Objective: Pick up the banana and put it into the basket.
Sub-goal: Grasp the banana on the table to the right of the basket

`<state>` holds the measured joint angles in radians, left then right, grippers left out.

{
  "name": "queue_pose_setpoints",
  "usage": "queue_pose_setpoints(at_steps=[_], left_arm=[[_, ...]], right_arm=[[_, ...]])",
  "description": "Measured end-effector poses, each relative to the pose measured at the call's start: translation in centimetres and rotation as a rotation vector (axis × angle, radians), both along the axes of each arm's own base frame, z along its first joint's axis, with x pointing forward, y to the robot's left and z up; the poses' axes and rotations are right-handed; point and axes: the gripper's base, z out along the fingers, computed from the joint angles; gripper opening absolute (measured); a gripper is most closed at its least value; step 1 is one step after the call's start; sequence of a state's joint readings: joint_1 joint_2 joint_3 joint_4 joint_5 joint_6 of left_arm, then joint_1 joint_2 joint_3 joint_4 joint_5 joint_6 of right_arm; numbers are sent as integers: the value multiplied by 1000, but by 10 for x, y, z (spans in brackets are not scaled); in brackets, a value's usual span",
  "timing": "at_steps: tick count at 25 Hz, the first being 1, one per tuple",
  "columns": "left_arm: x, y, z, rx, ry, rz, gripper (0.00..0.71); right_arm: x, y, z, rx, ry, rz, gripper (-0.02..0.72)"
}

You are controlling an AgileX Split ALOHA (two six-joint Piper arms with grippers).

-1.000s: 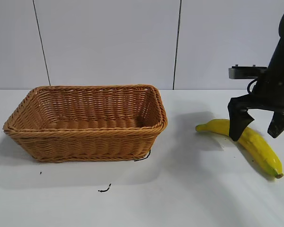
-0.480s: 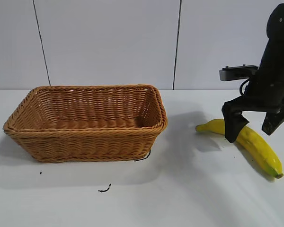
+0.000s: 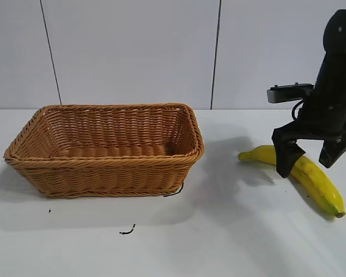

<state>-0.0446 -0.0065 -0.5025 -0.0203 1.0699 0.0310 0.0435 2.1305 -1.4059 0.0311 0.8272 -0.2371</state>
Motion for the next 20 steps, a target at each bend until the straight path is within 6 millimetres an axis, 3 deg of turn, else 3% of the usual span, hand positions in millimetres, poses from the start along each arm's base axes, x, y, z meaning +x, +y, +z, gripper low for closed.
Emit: queue_pose_setpoints(at_steps=[6,16,18,20], left_arm=[[0,0,0,0,0,0,635],[0,0,0,0,0,0,635],[0,0,0,0,0,0,635],[0,0,0,0,0,0,635]], right_arm=[[0,-1,0,-6,0,-26,521],[0,-1,-9,-8,25,-33,446],[0,-1,-9,-8,25,-33,394],[0,-1,-9,-8,24,-33,286]])
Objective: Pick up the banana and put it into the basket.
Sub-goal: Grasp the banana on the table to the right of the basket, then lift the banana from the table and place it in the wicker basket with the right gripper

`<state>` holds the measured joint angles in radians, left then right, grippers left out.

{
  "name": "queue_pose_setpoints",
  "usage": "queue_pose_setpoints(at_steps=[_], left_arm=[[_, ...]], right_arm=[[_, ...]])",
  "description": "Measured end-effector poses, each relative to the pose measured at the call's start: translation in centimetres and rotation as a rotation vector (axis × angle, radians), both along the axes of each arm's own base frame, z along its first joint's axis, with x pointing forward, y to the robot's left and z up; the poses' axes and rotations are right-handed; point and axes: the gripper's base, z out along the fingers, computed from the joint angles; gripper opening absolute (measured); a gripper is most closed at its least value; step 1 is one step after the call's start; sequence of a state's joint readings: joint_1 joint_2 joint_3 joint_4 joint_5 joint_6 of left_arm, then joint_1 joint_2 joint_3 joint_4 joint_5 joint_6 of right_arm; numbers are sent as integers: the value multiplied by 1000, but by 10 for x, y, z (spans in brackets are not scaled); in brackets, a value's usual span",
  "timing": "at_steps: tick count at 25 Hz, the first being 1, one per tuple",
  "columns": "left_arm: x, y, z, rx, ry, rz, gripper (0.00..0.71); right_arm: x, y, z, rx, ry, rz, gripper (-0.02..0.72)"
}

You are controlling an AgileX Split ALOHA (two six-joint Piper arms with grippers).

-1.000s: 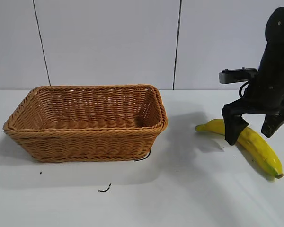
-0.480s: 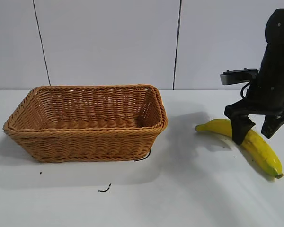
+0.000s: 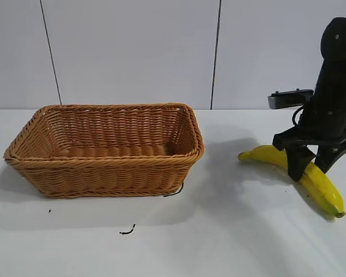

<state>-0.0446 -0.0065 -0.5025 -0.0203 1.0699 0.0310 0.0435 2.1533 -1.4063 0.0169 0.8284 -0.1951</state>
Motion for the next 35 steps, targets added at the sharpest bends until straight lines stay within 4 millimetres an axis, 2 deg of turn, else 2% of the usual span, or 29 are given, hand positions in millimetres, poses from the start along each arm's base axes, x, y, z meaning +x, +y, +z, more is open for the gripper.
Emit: queue_pose_setpoints(at_steps=[5,9,13,18,20,23,28,32,35], left_arm=[[0,0,0,0,0,0,635],[0,0,0,0,0,0,635],[0,0,0,0,0,0,635],[0,0,0,0,0,0,635],[0,0,0,0,0,0,635],[0,0,0,0,0,0,635],[0,0,0,0,0,0,635],[0,0,0,0,0,0,635],[0,0,0,0,0,0,635]], right_arm=[[0,0,0,0,5,0,291],[4,0,11,0,31,-4,291],[17,0,50,8,1,-24,291],[31,5,123,39,-117,-55,291],[34,11,141,42,-151,-40,291],[39,28,162,50,-216,0,291],[36,80,186,79,-293,98,291],[25,129,196,103,-321,204,291],[17,163,195,118,-339,281,291]])
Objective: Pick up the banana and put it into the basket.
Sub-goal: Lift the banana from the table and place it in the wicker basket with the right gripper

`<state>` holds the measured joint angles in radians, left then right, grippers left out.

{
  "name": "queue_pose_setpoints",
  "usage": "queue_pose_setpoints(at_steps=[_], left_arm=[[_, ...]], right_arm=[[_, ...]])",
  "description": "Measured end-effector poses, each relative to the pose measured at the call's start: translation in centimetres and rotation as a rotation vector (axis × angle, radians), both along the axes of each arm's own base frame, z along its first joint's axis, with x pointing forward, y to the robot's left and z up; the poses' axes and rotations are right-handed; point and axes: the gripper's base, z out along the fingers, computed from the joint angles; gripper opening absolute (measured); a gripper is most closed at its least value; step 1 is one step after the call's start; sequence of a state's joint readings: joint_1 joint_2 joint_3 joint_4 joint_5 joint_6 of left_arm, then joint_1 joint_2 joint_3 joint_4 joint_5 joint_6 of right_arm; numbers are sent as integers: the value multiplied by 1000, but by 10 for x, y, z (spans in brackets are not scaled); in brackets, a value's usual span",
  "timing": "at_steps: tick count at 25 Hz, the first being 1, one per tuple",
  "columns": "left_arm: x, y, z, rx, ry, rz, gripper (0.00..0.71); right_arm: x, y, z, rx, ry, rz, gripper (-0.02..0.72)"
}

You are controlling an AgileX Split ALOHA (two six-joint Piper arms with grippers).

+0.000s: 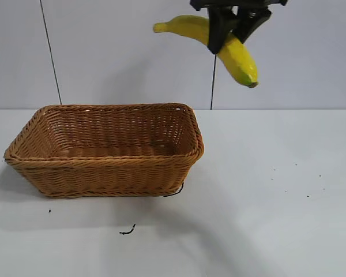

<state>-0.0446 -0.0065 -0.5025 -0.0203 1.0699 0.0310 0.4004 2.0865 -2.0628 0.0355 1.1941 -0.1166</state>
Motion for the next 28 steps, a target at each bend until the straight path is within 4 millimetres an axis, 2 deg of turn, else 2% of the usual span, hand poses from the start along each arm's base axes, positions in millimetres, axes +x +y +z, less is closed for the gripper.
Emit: queue_pose_setpoints(at_steps=[7,11,17,28], left_arm=[[0,0,0,0,0,0,635],[0,0,0,0,0,0,635],[0,0,0,0,0,0,635],[0,0,0,0,0,0,635]], right_arm=[[-6,76,-38,32,-79,143,291],[0,102,-64,63,-138,176,291],[10,112,-106,37,-130,191,291],[8,111,-110,-13,-128,282,291]])
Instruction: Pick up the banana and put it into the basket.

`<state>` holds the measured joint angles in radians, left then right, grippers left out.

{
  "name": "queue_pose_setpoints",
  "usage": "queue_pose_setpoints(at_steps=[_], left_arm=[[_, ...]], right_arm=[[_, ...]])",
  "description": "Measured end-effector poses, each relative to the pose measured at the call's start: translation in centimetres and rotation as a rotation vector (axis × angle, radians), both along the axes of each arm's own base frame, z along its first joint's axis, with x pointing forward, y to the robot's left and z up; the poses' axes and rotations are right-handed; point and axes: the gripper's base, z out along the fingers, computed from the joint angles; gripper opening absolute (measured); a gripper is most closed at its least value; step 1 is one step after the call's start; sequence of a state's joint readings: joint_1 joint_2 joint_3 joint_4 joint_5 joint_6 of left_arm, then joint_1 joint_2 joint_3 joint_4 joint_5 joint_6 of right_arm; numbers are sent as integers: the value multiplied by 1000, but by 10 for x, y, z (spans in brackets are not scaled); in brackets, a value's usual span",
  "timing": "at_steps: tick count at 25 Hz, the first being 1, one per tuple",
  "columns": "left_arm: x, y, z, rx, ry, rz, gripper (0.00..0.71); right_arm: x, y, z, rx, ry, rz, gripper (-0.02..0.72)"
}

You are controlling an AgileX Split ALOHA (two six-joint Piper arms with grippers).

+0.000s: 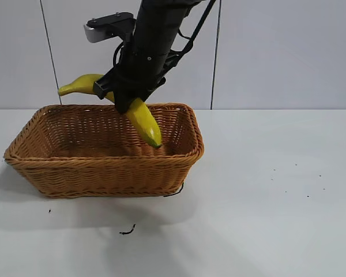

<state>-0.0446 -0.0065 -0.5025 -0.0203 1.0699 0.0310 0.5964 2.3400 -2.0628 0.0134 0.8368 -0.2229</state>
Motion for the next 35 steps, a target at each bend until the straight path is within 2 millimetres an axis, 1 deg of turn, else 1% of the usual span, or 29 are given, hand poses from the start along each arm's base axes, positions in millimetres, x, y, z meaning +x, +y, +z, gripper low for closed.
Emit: queue_pose_setpoints(at_steps=[7,8,9,10,11,12,13,16,20,22,25,28,31,35], left_arm=[[0,0,0,0,0,0,635],[0,0,0,0,0,0,635],[0,0,0,0,0,0,635],[0,0,0,0,0,0,635],[0,0,0,0,0,0,635],[0,0,0,0,0,0,635],[0,0,0,0,0,0,635],[0,0,0,0,0,0,635],[0,0,0,0,0,0,635],[0,0,0,0,0,0,635],[0,0,0,0,0,0,635],[0,0,0,0,0,0,635],[0,0,0,0,0,0,635],[0,0,0,0,0,0,635]], right_arm=[[-2,-1,-1,-19,17,21,291],[-2,0,-1,-18,20,24,306],[-3,0,-1,-14,23,29,360],[-3,0,-1,-10,28,32,430],[-4,0,-2,-10,34,33,526],[-4,0,-2,-14,42,33,594],[-5,0,-2,-16,51,33,635],[-6,-1,4,-18,82,8,680],[-4,-3,27,-3,94,-34,689],[1,-11,40,13,94,-72,689],[16,-34,57,58,94,-185,689],[33,-71,65,90,119,-331,689],[49,-117,64,85,155,-457,689],[65,-174,64,86,159,-572,689]])
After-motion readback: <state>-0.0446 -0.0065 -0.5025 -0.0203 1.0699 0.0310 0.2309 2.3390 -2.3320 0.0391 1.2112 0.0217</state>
